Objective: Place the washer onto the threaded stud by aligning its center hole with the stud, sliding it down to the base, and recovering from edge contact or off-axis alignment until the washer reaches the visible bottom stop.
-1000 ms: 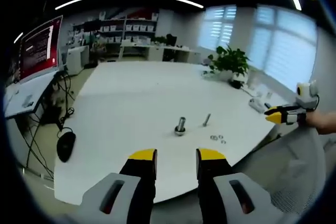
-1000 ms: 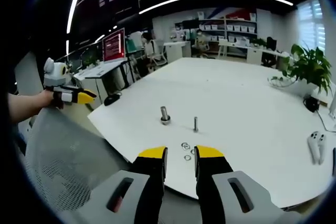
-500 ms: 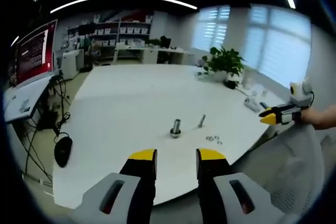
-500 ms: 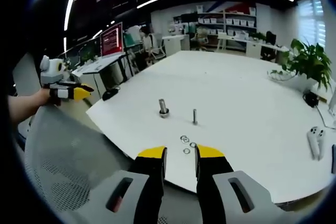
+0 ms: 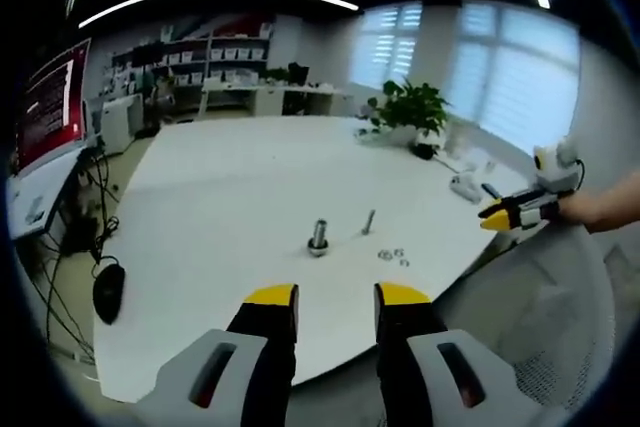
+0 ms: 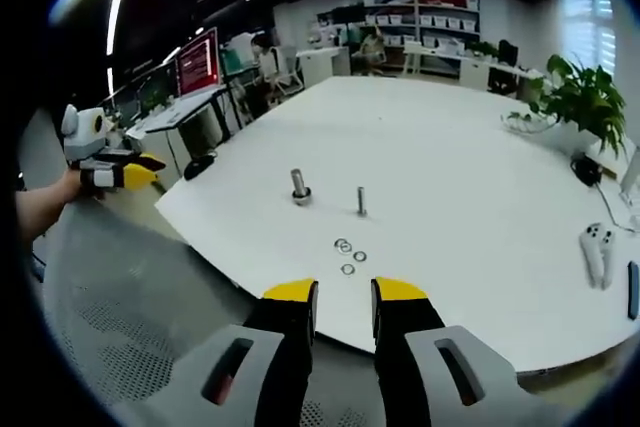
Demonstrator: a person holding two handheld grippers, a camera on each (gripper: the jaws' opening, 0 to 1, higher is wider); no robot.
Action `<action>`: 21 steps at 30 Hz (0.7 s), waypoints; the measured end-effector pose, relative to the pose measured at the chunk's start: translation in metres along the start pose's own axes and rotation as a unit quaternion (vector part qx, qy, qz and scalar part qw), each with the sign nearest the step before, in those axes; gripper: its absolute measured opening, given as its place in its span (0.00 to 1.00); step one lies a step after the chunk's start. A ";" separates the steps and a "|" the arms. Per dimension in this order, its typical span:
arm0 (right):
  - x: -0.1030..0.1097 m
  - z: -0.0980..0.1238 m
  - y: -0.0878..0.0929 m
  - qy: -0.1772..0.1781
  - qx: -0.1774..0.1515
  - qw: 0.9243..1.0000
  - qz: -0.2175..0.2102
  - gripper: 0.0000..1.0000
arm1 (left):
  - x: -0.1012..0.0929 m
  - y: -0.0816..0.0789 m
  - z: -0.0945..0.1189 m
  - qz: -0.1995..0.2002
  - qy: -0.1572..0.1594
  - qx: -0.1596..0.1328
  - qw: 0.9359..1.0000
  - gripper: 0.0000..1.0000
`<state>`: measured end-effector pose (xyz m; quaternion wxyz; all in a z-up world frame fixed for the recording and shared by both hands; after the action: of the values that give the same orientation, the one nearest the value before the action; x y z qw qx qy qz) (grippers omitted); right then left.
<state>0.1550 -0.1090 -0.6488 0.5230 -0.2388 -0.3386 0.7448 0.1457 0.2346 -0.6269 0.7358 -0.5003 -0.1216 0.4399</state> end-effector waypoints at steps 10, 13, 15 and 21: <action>-0.006 0.000 0.000 0.015 -0.003 1.000 -0.022 0.24 | -0.002 0.006 -0.003 -0.004 0.011 0.028 1.000 0.27; -0.007 0.000 0.001 0.019 -0.001 1.000 -0.023 0.24 | -0.003 0.008 -0.003 -0.002 0.014 0.032 0.999 0.27; -0.007 0.000 0.002 0.019 0.003 1.000 -0.023 0.24 | -0.003 0.007 -0.003 -0.001 0.014 0.029 0.999 0.27; -0.008 -0.001 0.003 0.025 0.008 0.999 -0.025 0.25 | -0.004 0.012 -0.005 0.000 0.023 0.050 0.999 0.27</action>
<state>0.1563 -0.1168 -0.6513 0.5519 -0.2449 -0.3257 0.7276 0.1401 0.2303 -0.6382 0.7623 -0.4730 -0.0827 0.4340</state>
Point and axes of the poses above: the point that each gripper's makers call its tool centre point, and the gripper's own axes: z roughly backward along the fingers, x roughly to its left, y roughly out of its underside, the point moved 7 cm from there along z, roughly backward along the fingers, and after that the axes turned 9 degrees about y, right-handed, at the moved point
